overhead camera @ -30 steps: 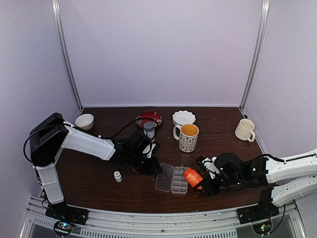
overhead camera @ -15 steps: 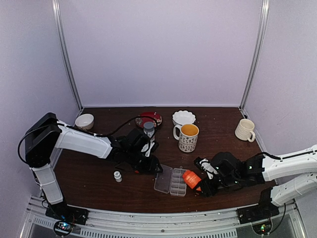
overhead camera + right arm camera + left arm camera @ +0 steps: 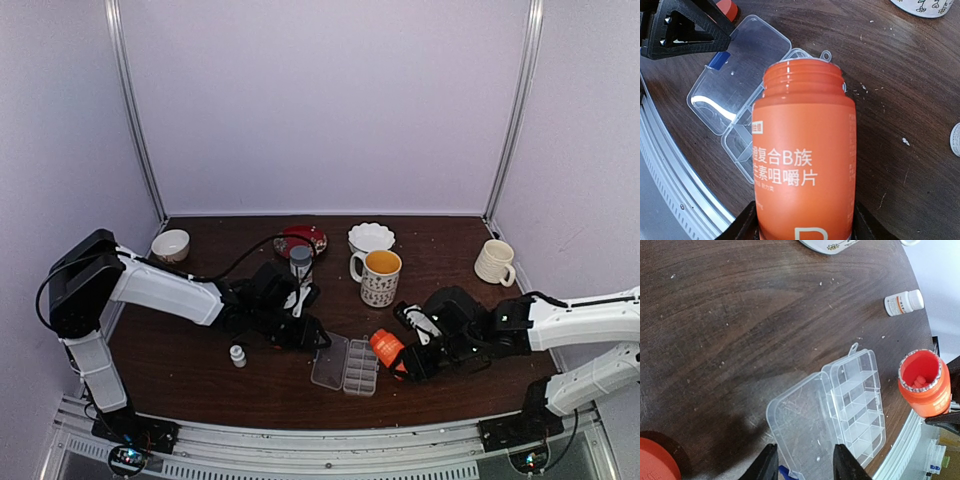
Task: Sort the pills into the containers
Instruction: Pour the pill into the compartment of the pill container.
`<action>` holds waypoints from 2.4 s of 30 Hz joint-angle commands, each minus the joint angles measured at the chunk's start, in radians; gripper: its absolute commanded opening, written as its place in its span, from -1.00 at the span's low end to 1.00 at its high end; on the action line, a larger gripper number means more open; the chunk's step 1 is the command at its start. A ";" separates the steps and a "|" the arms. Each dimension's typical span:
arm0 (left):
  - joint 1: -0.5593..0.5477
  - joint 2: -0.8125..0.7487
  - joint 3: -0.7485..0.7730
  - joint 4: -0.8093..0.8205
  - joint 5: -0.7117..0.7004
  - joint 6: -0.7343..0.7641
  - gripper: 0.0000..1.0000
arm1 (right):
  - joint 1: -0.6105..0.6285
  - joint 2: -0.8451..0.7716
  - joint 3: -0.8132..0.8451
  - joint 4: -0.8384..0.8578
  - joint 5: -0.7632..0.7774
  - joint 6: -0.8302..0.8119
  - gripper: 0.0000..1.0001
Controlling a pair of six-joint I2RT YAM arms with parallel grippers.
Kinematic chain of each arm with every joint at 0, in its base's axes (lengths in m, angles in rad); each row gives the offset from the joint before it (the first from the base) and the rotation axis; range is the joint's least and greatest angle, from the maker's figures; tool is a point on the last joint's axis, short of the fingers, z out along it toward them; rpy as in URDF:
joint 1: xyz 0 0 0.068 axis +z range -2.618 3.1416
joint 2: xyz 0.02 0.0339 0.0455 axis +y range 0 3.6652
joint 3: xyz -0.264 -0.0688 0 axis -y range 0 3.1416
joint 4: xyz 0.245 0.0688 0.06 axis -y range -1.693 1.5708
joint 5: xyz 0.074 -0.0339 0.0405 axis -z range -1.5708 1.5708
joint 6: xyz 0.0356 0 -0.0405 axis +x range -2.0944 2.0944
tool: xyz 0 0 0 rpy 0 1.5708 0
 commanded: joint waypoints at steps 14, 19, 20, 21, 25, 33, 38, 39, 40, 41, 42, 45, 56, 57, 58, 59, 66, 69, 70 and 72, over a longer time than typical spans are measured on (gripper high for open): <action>-0.003 -0.003 -0.105 0.248 -0.002 0.009 -0.19 | -0.048 0.120 0.097 -0.063 -0.084 0.010 -1.00; -0.003 0.006 -0.115 0.282 0.010 0.012 -0.18 | -0.052 0.090 0.100 -0.038 -0.119 -0.011 -1.00; -0.004 0.007 -0.115 0.284 0.009 0.012 -0.18 | -0.052 0.080 0.090 -0.029 -0.109 -0.006 -1.00; -0.003 0.009 -0.115 0.285 0.010 0.012 -0.18 | -0.054 0.078 0.084 -0.027 -0.094 -0.003 -1.00; -0.003 0.015 -0.107 0.281 0.009 0.013 -0.18 | -0.064 0.141 0.111 -0.090 -0.100 -0.022 -1.00; -0.004 0.024 -0.088 0.256 0.013 0.021 -0.19 | -0.073 0.164 0.117 -0.086 -0.105 -0.022 -1.00; -0.003 0.027 -0.078 0.234 0.008 0.030 -0.19 | -0.077 0.138 0.107 -0.067 -0.098 -0.011 -1.00; -0.004 0.029 -0.075 0.231 0.007 0.031 -0.19 | -0.079 0.150 0.122 -0.095 -0.099 -0.020 -1.00; -0.003 0.029 -0.073 0.230 0.007 0.032 -0.19 | -0.079 0.163 0.133 -0.104 -0.106 -0.033 -1.00; -0.003 0.031 -0.072 0.229 0.007 0.032 -0.19 | -0.079 0.164 0.131 -0.097 -0.127 -0.036 -1.00; -0.003 0.033 -0.071 0.228 0.007 0.032 -0.19 | -0.079 0.158 0.127 -0.085 -0.139 -0.033 -1.00; -0.003 0.035 -0.068 0.226 0.002 0.040 -0.19 | -0.079 0.151 0.128 -0.097 -0.120 -0.031 -1.00; -0.003 0.027 -0.104 0.278 -0.014 0.129 -0.19 | -0.079 0.098 0.089 -0.039 -0.163 -0.017 -1.00; -0.004 0.027 -0.109 0.286 -0.017 0.145 -0.19 | -0.079 0.092 0.082 -0.026 -0.147 -0.010 -1.00; -0.003 0.027 -0.113 0.292 -0.017 0.157 -0.19 | -0.079 0.098 0.091 -0.051 -0.129 -0.008 -1.00; -0.003 0.027 -0.117 0.299 -0.018 0.166 -0.19 | -0.079 0.111 0.113 -0.091 -0.123 -0.022 -1.00; -0.003 0.026 -0.137 0.349 -0.003 0.192 -0.18 | -0.078 0.107 0.144 -0.157 -0.089 -0.033 -1.00; -0.003 0.027 -0.143 0.361 -0.005 0.192 -0.18 | -0.076 0.097 0.131 -0.114 -0.139 -0.025 -1.00; -0.004 0.025 -0.145 0.362 -0.006 0.190 -0.18 | -0.076 0.094 0.119 -0.097 -0.118 -0.018 -1.00; -0.004 0.026 -0.148 0.366 -0.009 0.190 -0.18 | -0.076 0.122 0.146 -0.162 -0.079 -0.023 -1.00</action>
